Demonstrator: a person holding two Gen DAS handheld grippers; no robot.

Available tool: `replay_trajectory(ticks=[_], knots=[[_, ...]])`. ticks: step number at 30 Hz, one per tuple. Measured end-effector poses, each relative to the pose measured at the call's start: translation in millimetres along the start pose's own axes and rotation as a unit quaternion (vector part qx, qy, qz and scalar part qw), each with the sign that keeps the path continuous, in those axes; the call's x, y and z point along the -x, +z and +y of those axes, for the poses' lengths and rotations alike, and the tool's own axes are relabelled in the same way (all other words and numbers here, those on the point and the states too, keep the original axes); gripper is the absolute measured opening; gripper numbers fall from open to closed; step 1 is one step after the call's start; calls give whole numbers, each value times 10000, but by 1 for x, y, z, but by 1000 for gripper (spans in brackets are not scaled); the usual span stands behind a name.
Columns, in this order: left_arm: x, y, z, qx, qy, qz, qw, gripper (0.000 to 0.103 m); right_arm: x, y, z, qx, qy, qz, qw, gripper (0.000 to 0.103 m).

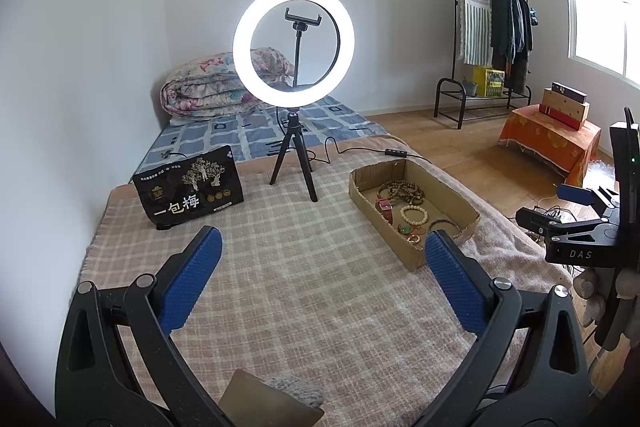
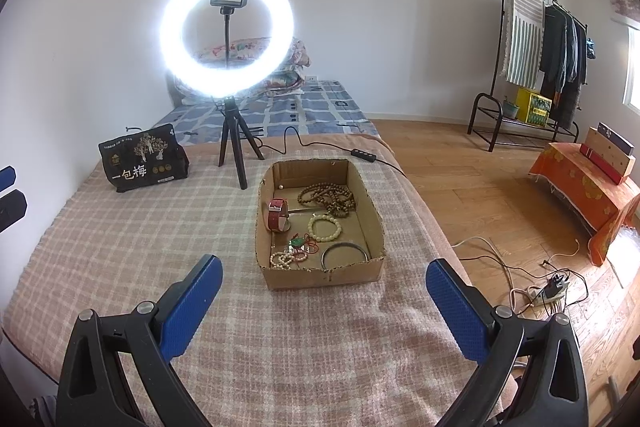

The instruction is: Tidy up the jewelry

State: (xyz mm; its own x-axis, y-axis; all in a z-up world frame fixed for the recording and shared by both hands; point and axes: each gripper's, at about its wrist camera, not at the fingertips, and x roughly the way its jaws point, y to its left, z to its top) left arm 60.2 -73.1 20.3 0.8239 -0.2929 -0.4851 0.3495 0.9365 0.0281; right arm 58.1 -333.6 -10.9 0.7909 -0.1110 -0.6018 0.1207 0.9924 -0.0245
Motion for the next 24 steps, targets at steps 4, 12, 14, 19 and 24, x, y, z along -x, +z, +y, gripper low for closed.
replay_trajectory(ticks=[4, 12, 14, 19, 24], knots=[[3, 2, 1, 19, 21, -30, 10000, 103, 1, 0, 1, 9, 0, -5, 10000, 103], [3, 1, 2, 29, 28, -26, 10000, 103, 0, 0, 5, 3, 18, 7, 10000, 103], [3, 2, 4, 44, 36, -21, 10000, 103, -1, 0, 6, 3, 25, 24, 10000, 103], [3, 3, 5, 65, 54, -20, 10000, 103, -3, -1, 8, 20, 35, 41, 10000, 103], [3, 2, 6, 61, 61, -25, 10000, 103, -5, -2, 7, -20, 60, 69, 10000, 103]])
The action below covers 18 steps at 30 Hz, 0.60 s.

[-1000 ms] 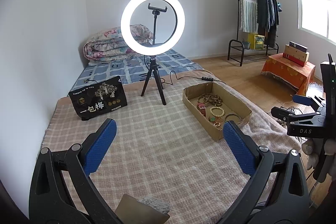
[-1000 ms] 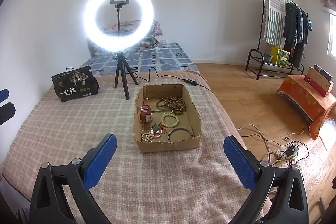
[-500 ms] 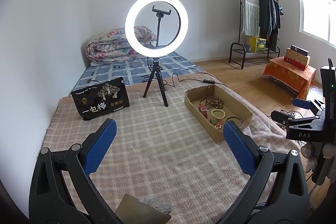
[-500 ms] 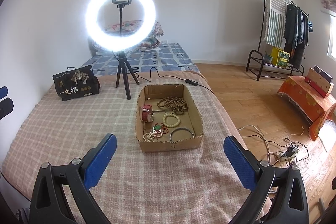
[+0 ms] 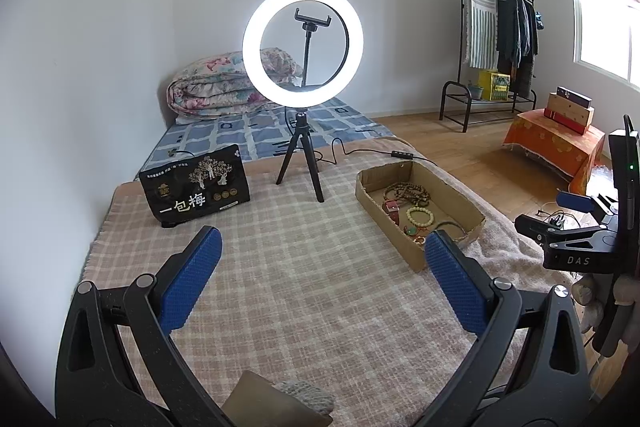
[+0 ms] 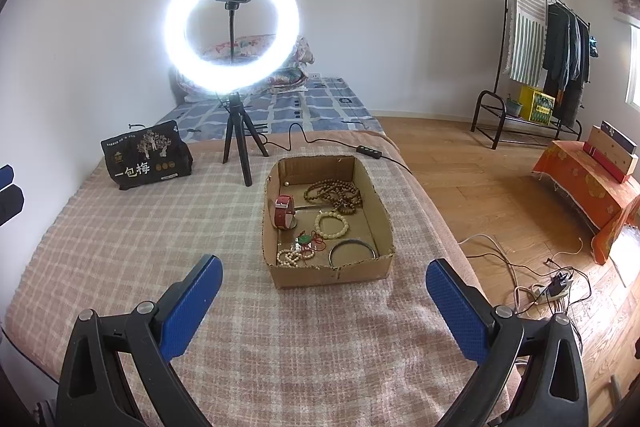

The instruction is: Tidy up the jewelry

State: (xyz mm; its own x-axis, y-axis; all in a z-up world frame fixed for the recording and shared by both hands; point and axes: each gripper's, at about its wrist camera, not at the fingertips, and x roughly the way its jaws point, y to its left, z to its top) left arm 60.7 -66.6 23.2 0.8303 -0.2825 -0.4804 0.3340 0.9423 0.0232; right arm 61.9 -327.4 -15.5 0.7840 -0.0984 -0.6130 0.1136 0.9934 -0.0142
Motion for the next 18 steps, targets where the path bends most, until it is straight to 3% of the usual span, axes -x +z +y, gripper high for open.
replay_trajectory(ticks=[18], knots=[[-1, -2, 5, 6, 54, -15, 10000, 103, -4, -4, -1, -24, -6, 60, 10000, 103]])
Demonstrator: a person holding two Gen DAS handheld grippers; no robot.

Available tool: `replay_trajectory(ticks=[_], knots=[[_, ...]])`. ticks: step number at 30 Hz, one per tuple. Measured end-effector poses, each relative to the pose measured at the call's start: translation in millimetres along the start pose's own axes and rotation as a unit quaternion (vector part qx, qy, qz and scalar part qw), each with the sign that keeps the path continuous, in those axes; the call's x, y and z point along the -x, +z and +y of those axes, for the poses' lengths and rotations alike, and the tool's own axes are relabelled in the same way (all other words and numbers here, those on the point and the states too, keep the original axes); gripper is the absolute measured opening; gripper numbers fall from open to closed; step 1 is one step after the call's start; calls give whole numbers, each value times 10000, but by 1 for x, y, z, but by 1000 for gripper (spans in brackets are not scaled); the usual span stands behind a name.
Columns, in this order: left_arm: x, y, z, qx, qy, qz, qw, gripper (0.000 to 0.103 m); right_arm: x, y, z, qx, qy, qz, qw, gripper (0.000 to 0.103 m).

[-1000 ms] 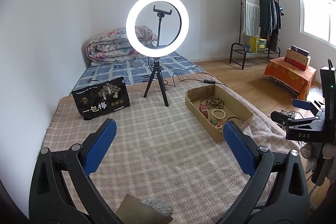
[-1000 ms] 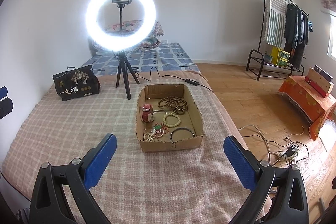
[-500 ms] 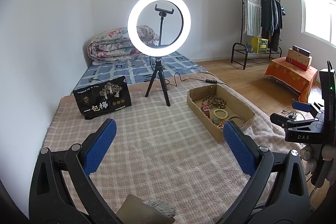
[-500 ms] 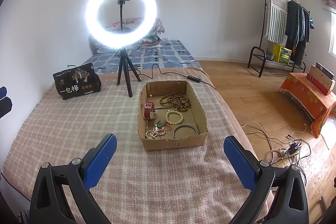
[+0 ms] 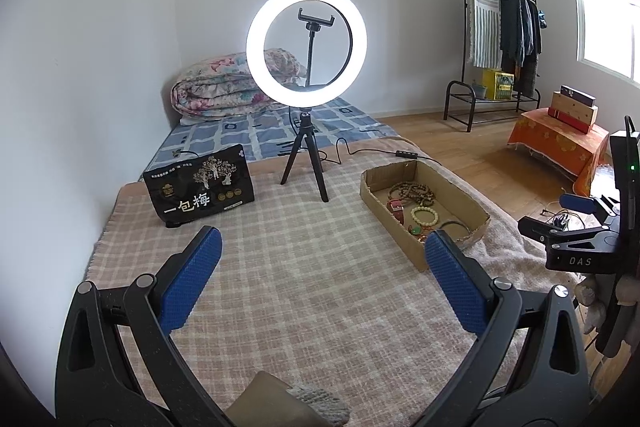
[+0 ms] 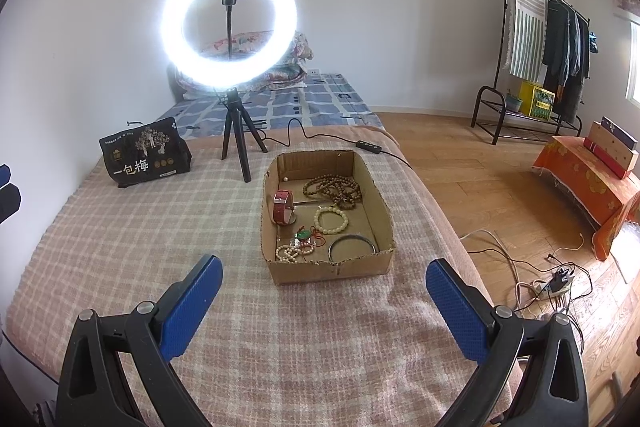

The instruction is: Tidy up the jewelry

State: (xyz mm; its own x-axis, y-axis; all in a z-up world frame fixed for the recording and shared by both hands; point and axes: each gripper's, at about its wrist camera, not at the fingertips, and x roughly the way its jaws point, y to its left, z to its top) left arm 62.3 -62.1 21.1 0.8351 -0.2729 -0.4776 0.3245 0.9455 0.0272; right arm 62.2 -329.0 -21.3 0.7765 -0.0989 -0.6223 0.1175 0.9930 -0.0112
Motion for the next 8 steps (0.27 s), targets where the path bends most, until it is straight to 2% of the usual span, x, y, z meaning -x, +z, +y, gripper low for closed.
replay_trajectory(ticks=[8], knots=[[-1, -1, 5, 14, 116, -74, 9999, 103, -3, -1, 0, -10, -4, 33, 10000, 103]])
